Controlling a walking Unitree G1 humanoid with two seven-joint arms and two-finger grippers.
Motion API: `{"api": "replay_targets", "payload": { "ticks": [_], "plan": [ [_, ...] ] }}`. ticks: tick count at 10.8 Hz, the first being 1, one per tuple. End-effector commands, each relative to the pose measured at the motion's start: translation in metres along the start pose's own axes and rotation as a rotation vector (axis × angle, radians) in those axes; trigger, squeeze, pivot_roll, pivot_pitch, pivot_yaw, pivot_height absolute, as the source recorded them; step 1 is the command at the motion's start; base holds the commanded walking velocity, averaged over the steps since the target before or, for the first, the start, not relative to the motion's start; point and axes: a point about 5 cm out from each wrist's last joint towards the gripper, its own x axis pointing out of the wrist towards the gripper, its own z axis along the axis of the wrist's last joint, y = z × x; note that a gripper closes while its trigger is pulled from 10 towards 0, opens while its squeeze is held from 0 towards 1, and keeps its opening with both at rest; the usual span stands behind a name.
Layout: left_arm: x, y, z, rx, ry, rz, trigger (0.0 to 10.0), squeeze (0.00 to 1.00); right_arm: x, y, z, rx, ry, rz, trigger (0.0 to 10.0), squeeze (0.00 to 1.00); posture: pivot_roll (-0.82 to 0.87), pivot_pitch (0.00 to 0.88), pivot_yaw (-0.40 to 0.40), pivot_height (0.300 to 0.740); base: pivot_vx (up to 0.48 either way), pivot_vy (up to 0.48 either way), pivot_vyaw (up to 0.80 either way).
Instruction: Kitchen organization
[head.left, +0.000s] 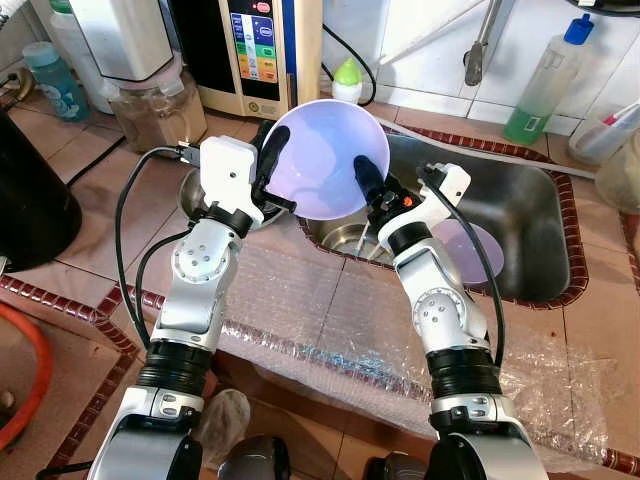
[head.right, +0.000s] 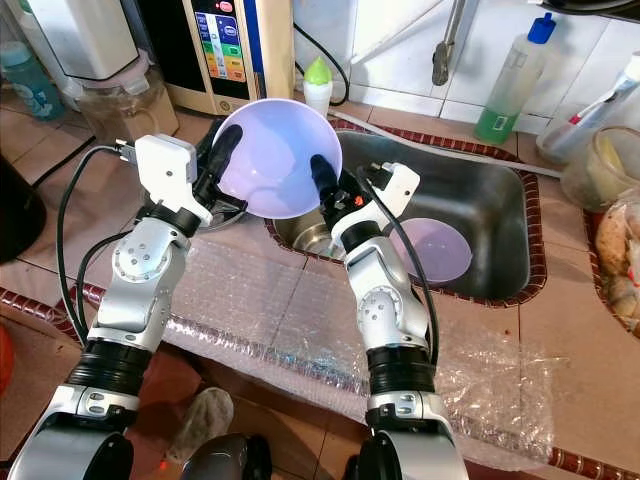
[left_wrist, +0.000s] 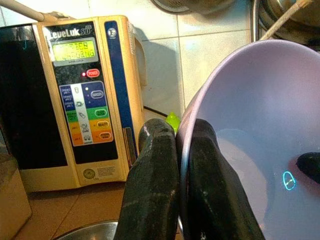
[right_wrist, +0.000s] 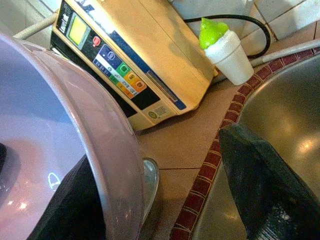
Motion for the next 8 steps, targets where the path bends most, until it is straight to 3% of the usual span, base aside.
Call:
{"api": "replay_targets", "payload": {
  "ticks": [1,5,6,7,8],
  "plan": [
    [0.001,0.001,0.005,0.016,-0.014,-0.001,0.0,0.00,-0.003,-0.010,0.006,-0.004,-0.009,-0.033,0.0,0.00,-0.04,0.008,0.056,0.740,0.000,0.000,0.00],
    [0.004,-0.007,0.000,0.014,0.001,-0.031,0.0,0.00,-0.004,-0.009,0.008,-0.042,0.004,-0.016,0.0,0.00,-0.05,0.009,0.057,0.740,0.000,0.000,0.00],
    [0.006,-0.010,0.000,0.020,0.004,-0.047,9.1,1.00,-0.003,-0.009,0.009,-0.050,0.005,-0.015,0.0,0.00,-0.05,0.009,0.057,0.740,0.000,0.000,0.00],
    [0.011,-0.018,0.000,0.020,0.015,-0.092,10.0,1.00,0.000,-0.009,0.012,-0.098,0.022,0.004,0.0,0.00,-0.05,0.009,0.061,0.740,0.000,0.000,0.00],
    [0.014,-0.020,0.001,0.030,0.014,-0.107,10.0,1.00,0.002,-0.009,0.013,-0.119,0.035,0.019,0.0,0.00,-0.05,0.009,0.061,0.740,0.000,0.000,0.00]
  ]
}}
